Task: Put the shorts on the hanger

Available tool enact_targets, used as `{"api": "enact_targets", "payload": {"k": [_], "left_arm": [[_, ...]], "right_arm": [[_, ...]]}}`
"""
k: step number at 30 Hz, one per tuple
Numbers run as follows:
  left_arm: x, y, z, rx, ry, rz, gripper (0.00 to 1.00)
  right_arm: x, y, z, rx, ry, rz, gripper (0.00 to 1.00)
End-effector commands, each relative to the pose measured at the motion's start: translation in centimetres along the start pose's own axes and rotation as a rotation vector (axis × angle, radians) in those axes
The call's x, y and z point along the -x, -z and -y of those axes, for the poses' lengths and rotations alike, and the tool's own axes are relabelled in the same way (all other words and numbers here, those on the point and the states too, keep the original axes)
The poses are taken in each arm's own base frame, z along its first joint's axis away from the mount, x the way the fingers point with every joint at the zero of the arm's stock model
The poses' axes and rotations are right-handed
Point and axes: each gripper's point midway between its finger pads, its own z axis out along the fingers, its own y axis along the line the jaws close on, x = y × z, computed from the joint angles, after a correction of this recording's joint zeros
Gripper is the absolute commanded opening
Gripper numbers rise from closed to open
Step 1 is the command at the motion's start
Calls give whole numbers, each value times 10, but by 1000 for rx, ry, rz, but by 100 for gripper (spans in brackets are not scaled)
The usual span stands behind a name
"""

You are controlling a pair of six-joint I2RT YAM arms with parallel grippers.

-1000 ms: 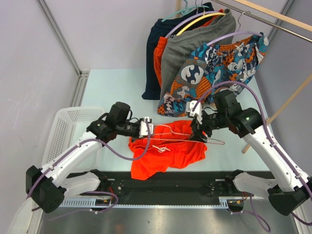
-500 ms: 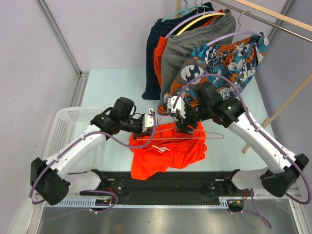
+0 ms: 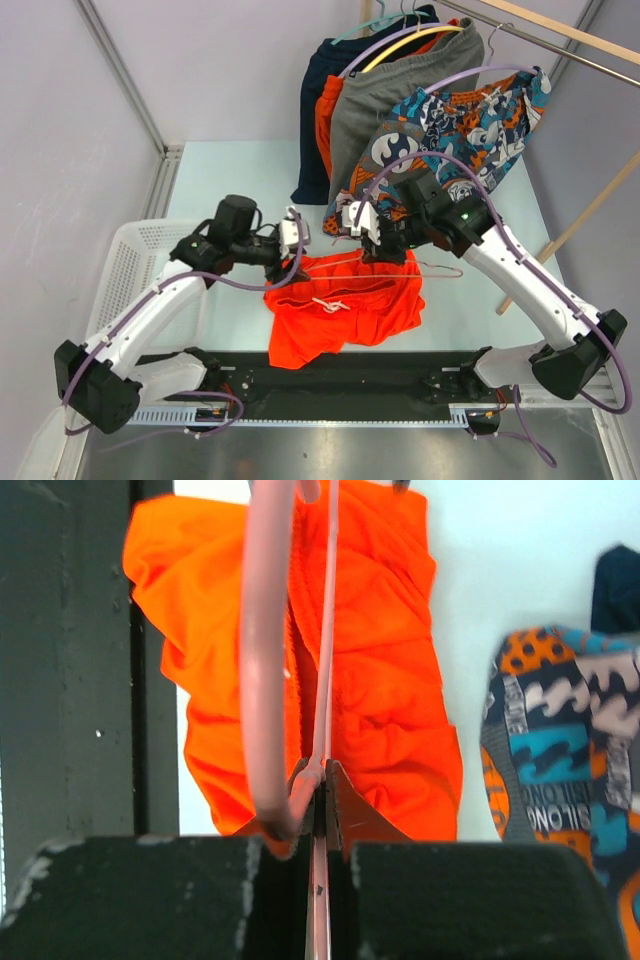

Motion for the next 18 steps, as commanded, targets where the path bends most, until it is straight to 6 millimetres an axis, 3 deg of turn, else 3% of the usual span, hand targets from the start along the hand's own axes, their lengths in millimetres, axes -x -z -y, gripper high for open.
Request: {"api": "enact_targets", "payload": {"k": [1,7,12,18], "left_arm": [[-3,28,-14,52,99,38,75],[-48,33,-8,56,90,-91,76],[-89,26,3,42,42,-156,76],[-117,22,5,65,-25,-191,74]], "right_arm": [[-6,34,-2,-64,40,-17,0],[-25,39,-15,-23,118,-103,0],[-21,21,-19,30,167,-109,0],[-17,-2,-13,43,194,-125,0]]}}
